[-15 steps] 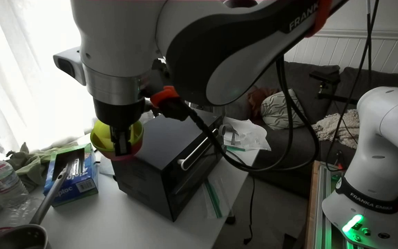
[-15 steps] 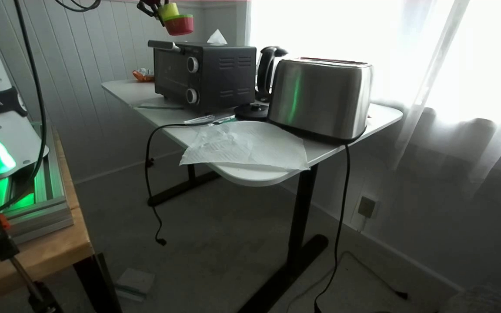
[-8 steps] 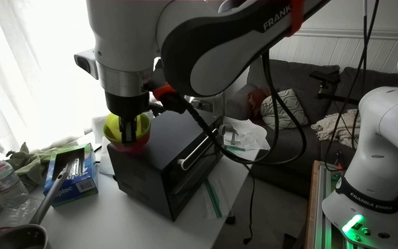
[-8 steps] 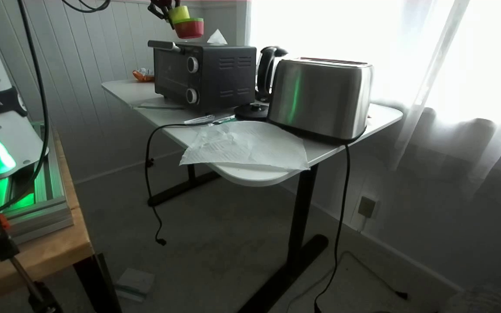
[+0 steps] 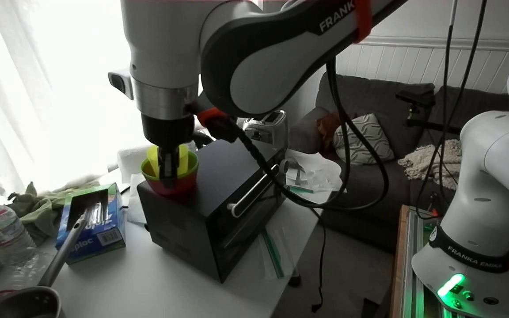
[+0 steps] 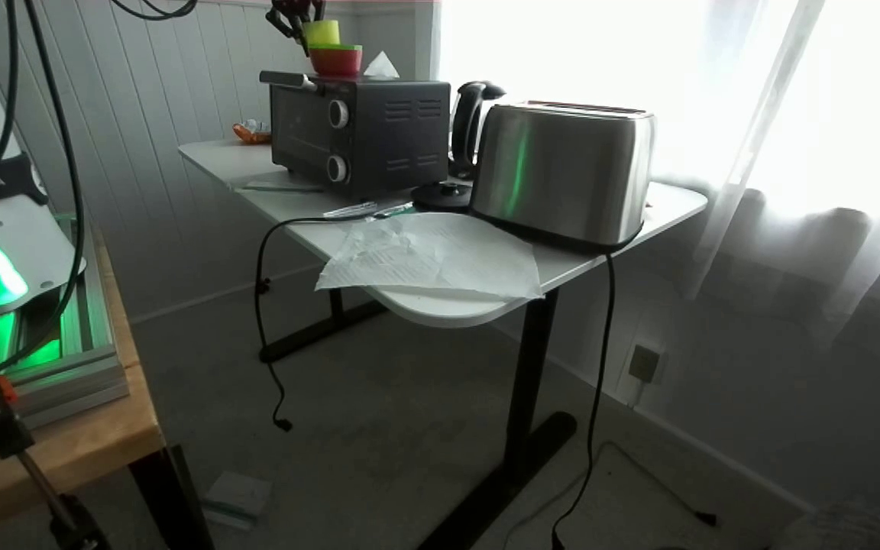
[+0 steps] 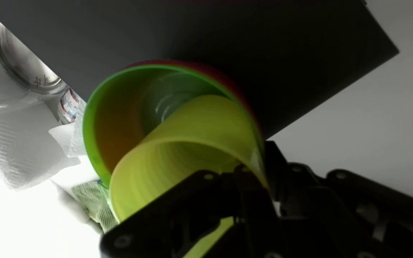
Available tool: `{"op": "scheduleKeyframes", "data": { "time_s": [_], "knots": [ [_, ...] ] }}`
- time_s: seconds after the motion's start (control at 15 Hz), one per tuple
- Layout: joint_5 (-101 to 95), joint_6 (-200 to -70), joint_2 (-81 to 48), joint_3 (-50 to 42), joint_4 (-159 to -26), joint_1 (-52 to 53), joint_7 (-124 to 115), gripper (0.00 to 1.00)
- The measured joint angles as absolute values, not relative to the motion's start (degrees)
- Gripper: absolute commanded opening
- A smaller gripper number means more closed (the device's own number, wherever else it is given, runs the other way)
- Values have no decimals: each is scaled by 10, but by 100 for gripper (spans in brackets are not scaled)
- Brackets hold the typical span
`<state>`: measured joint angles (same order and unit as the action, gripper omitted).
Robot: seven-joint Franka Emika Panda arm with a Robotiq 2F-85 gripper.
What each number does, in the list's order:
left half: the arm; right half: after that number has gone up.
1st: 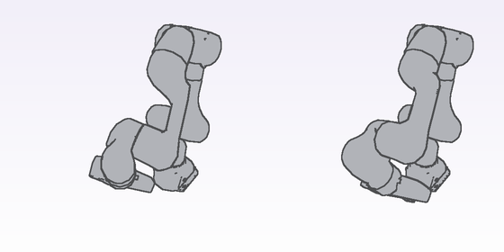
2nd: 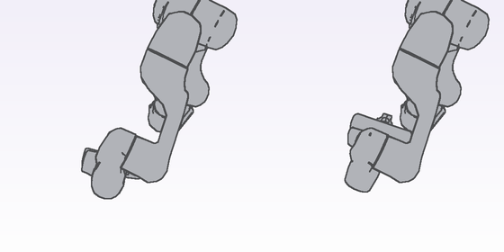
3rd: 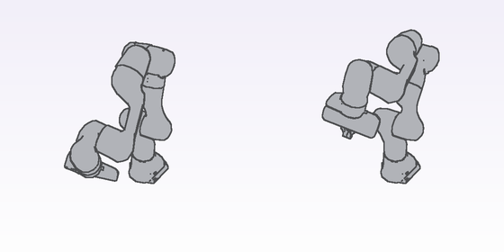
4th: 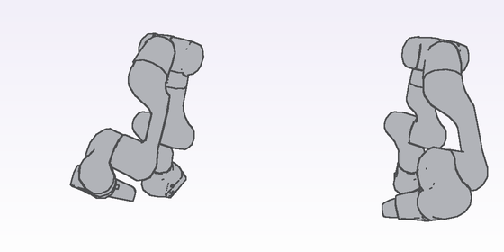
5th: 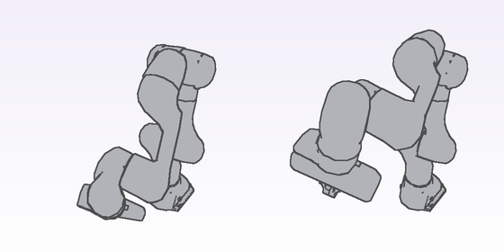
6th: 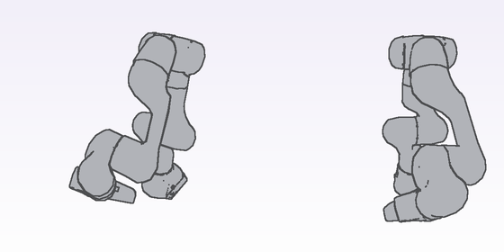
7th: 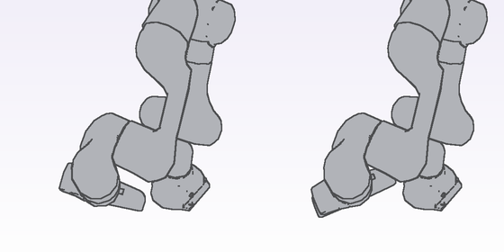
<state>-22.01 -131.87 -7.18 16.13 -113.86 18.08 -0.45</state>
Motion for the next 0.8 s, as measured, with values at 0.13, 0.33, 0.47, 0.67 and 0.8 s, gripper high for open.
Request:
{"op": "scheduleKeyframes", "data": {
  "time_s": [0.13,0.33,0.47,0.67,0.8],
  "knots": [
    [-219,-1319,-71,159,-1139,180,-4,59],
    [-219,-1319,-66,155,-1139,178,-4,80],
    [-219,-1319,-58,152,-1139,174,-4,94],
    [-219,-1319,-43,148,-1139,169,-4,61],
    [-219,-1319,-35,147,-1139,167,-4,52]
  ]
}}
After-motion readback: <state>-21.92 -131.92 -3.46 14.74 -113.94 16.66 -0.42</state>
